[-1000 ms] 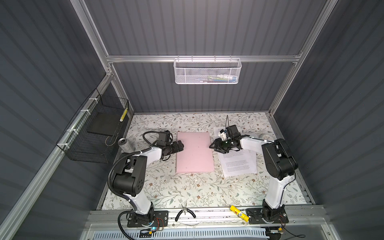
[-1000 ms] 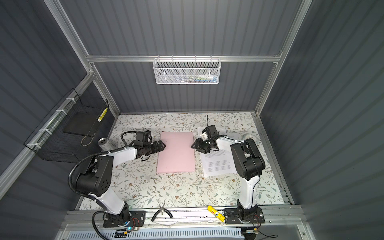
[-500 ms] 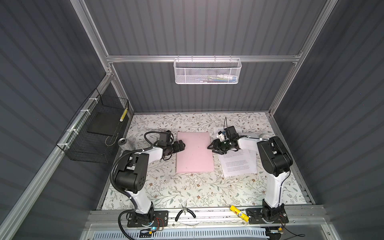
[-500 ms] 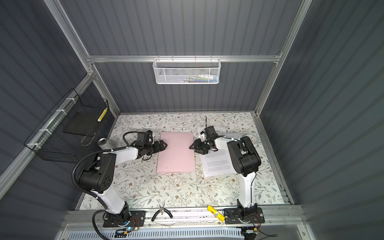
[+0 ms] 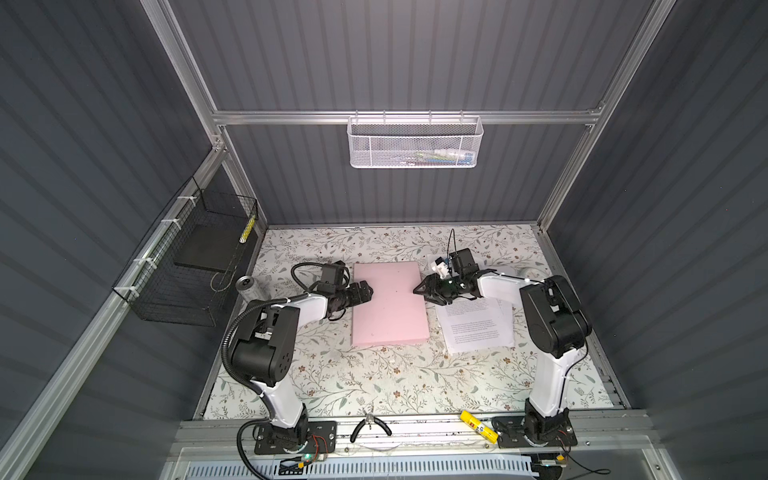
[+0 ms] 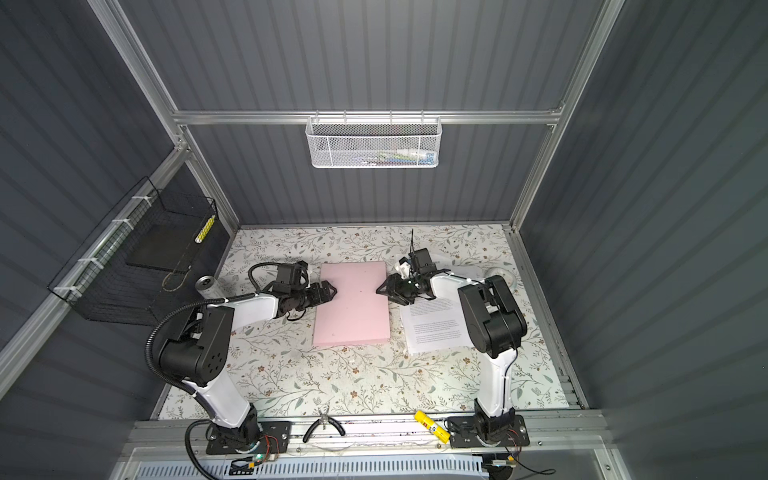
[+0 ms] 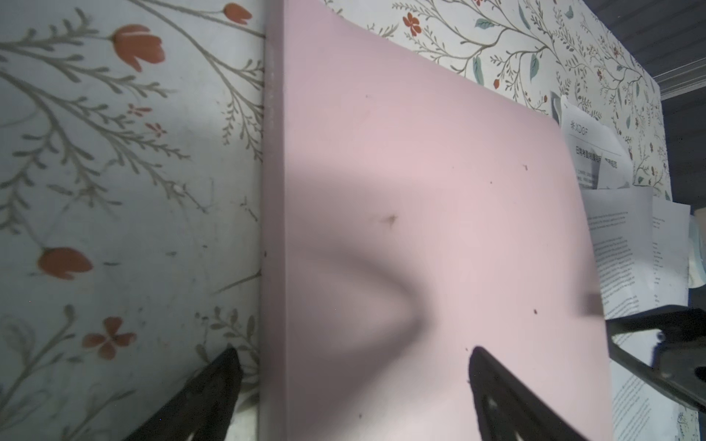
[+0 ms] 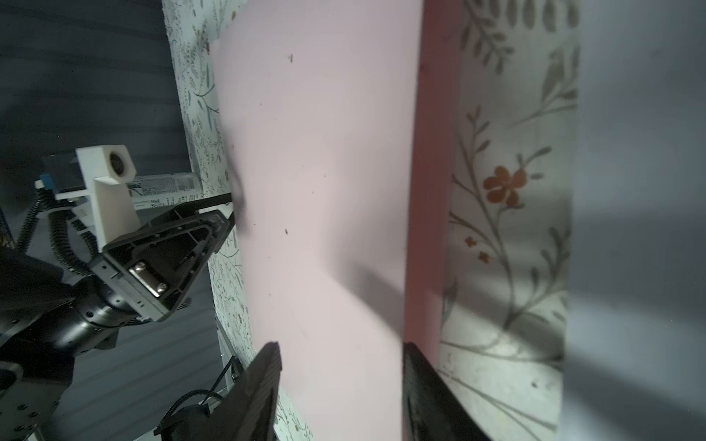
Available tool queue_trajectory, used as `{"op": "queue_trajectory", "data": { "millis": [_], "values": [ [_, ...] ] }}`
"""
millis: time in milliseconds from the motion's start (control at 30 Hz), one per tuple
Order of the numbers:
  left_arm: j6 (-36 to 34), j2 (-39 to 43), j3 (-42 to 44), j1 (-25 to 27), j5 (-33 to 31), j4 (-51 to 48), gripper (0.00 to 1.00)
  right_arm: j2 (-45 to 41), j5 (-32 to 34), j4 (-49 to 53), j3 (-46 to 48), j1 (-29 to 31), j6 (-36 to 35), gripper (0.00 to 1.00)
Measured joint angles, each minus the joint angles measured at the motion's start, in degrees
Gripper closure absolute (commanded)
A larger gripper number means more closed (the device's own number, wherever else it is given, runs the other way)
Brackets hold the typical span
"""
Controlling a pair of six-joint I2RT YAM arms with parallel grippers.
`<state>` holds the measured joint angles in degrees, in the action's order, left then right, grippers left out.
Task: Put the files into the folder
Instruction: 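Move left gripper to pink folder edge while right gripper reaches far edge, then lift pink folder cover with right gripper while left gripper holds folder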
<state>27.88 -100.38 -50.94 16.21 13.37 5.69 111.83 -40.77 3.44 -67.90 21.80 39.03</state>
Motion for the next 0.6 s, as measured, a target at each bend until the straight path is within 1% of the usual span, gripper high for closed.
{"op": "queue_trajectory", "data": {
  "millis": [200,367,567,600],
  "values": [
    [0.0,0.0,0.0,0.6,0.0,0.0,0.06,-1.8,-1.9,-1.3,0.1,0.3,0.5,0.48],
    [-0.7,0.0,-0.1,1.0,-0.5,-0.3,0.04,-1.8,-4.2,-4.4,1.3,0.6,2.3,0.54],
    [-3.3,0.2,-1.0,1.8,-1.8,-3.0,0.04,-1.8,-6.3,-8.0,2.0,0.6,4.9,0.74],
    [-3.7,0.6,-1.1,1.9,-2.1,-3.6,0.04,-1.8,-6.6,-8.5,2.1,0.6,5.4,0.75]
  ]
}}
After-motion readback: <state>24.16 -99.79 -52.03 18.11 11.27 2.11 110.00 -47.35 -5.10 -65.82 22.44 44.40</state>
